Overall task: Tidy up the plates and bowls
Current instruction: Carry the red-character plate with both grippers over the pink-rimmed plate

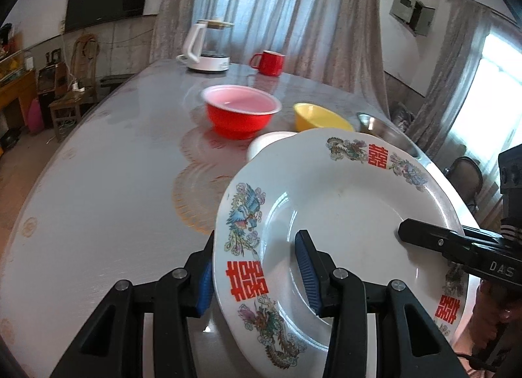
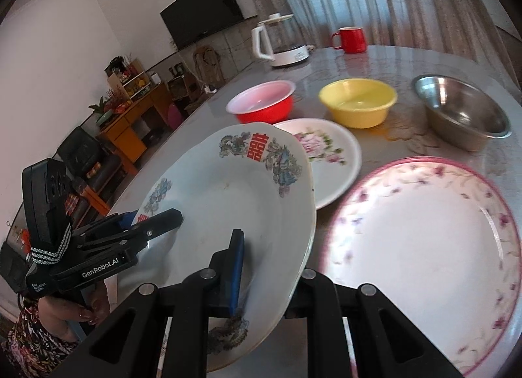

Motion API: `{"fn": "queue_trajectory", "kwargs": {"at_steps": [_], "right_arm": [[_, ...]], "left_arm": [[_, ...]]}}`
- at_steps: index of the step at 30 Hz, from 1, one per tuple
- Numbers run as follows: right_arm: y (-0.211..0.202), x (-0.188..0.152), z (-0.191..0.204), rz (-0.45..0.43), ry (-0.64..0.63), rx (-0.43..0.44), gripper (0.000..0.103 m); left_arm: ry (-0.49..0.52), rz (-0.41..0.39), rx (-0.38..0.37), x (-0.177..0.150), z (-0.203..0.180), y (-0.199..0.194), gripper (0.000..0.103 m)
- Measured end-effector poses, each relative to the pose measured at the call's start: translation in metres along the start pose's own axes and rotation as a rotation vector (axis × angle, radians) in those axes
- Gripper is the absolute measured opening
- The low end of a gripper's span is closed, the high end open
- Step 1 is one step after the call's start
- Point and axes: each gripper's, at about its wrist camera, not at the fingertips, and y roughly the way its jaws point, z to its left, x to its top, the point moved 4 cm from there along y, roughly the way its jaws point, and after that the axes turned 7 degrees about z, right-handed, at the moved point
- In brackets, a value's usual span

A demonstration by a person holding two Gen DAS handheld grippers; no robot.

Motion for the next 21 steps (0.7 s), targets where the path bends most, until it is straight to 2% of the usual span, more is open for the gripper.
{"fn": "queue_trajectory", "kwargs": {"at_steps": [14, 21], "right_arm": [[-0.058, -0.017, -0.056, -0.058, 0.067, -0.057, 0.016], [-0.082, -0.028, -0.093, -0.061, 0.105, -0.072, 0.016]], "left_arm": [[0.040, 0.009, -0.090, 0.019, -0.076, 0.021, 0.045], [0.086, 0.039, -0.112, 0.017, -0.117, 0.039, 0.045]]}}
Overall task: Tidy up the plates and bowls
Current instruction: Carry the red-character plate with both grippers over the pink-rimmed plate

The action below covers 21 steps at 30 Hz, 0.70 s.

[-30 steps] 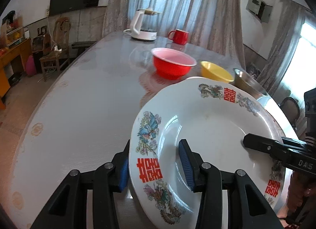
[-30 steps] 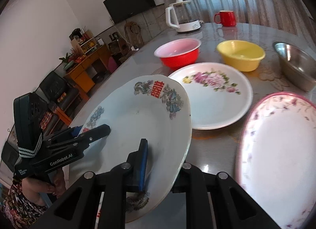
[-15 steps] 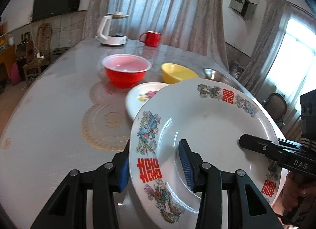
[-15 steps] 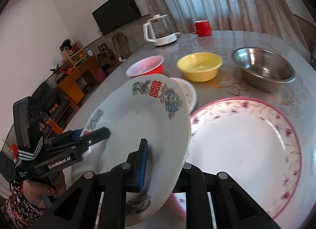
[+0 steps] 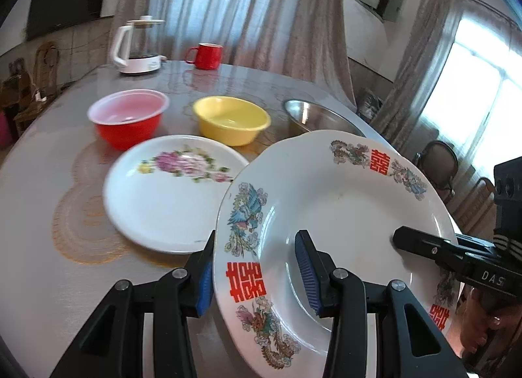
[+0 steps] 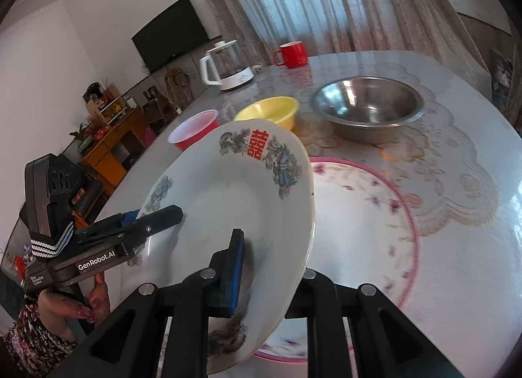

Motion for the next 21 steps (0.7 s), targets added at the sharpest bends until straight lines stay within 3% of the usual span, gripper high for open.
{"fn": "queue_trajectory", "kwargs": {"at_steps": [5, 8, 13, 21], "right_arm": [[-0.008, -0.003, -0.022, -0.006, 0.004, -0.030, 0.016], [-0.007, -0.001, -0.033, -0.003, 0.010, -0.038, 0.016], [0.002, 0.000, -0.041, 0.016, 0.019, -0.017, 0.016], [0.013, -0.003, -0.056, 0.044, 0.080, 0.026, 0.017]], "left_arm": [[-0.001, 0.039, -0.021, 0.000, -0.016, 0.020, 0.045], [0.015, 0.044, 0.015, 0.000, -0.024, 0.029, 0.045], [-0.024, 0.065, 0.014, 0.002, -0.020, 0.035, 0.045], [-0.027, 0.060, 0.077, -0.002, -0.025, 0.039, 0.045]]}}
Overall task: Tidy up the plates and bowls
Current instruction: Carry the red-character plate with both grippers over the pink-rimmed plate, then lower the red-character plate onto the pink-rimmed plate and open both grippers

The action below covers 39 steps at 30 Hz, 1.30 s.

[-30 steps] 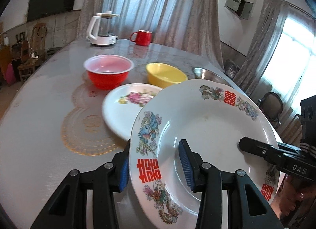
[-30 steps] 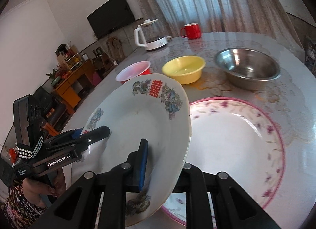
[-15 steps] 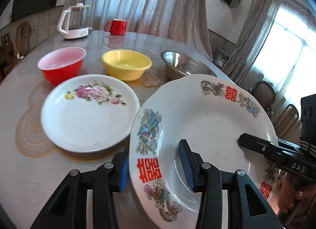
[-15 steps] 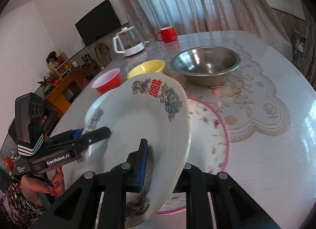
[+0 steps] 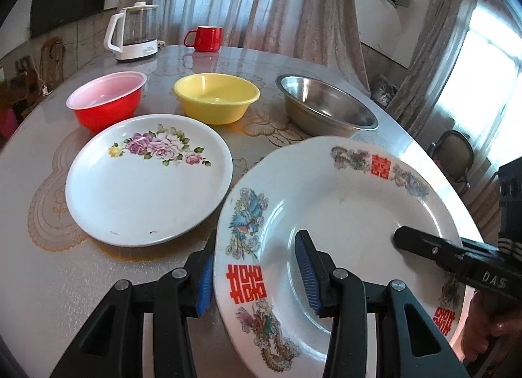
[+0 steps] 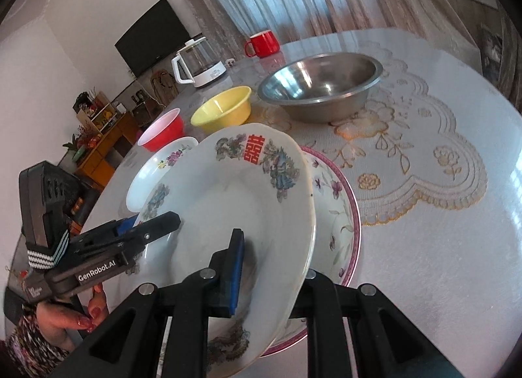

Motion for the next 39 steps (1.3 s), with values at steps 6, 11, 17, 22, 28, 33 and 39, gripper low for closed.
{"fn": "queue_trajectory", "kwargs": {"at_steps": [6, 11, 17, 22, 28, 33, 39], "right_arm": [[0.012, 0.002, -0.007, 0.032, 0.007, -0.018, 0.018], [0.016, 0.007, -0.012, 0.031, 0.004, -0.019, 0.019], [0.023, 0.018, -0.016, 0.032, -0.006, -0.047, 0.026], [0.020, 0.019, -0.017, 0.072, -0.015, -0.081, 0.030], [-0.007, 0.006, -0.024, 0.061, 0.022, -0.067, 0.035], [-0.022, -0.006, -0.018, 0.039, -0.039, -0.113, 0.022], [-0.013, 0.003, -0.024, 0.002, -0.016, -0.159, 0.016]], "left_arm": [[-0.017, 0.005, 0.046, -0.003, -0.003, 0.004, 0.045], [0.001, -0.010, 0.107, -0.004, -0.008, 0.007, 0.045], [0.037, -0.024, 0.172, -0.007, -0.012, 0.010, 0.045], [0.042, -0.025, 0.168, -0.009, -0.010, 0.009, 0.045], [0.046, -0.024, 0.169, -0.008, -0.011, 0.010, 0.045], [0.048, -0.017, 0.159, -0.011, -0.011, 0.008, 0.046], [0.063, -0.002, 0.149, -0.025, -0.015, -0.002, 0.045]]}}
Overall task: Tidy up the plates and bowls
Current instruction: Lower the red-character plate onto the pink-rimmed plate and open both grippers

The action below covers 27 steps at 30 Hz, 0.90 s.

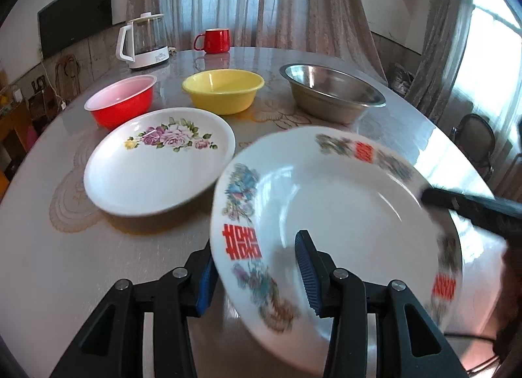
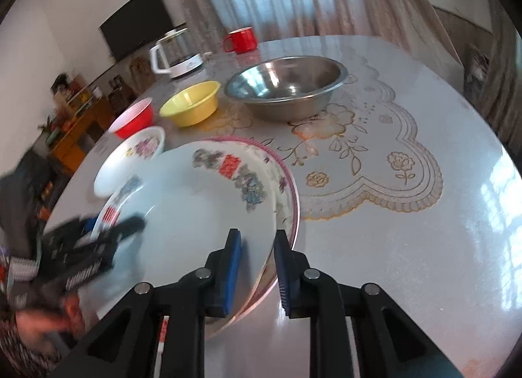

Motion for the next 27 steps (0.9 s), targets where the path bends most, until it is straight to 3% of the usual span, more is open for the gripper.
{"fn": "queue_trajectory", "kwargs": {"at_steps": [4, 11, 16, 20, 24, 27], "right_arm": [[0.008, 0.014, 0.007, -0.039, -0.062, -0.061, 0.015], [0.012, 0.025, 0.006, -0.079, -0.065, -0.105, 0.016], [-0.010, 0.021, 0.002, -0.139, 0.007, -0.078, 0.027], [-0.020, 0.009, 0.022, -0.163, -0.023, -0.007, 0.027], [-0.009, 0.000, 0.041, -0.101, -0.069, 0.010, 0.027], [-0.001, -0.004, 0.046, -0.074, -0.064, 0.006, 0.027]], "left_arm": [[0.053, -0.014, 0.041, -0.004, -0.006, -0.003, 0.044], [0.031, 0.004, 0.068, 0.007, -0.005, 0.005, 0.044], [0.029, 0.011, 0.074, 0.009, -0.006, 0.007, 0.046], [0.063, 0.018, 0.058, 0.008, -0.014, 0.009, 0.066], [0.089, 0.005, 0.066, 0.003, -0.016, 0.004, 0.069], [0.068, -0.013, 0.053, 0.001, -0.008, -0.006, 0.080]]}}
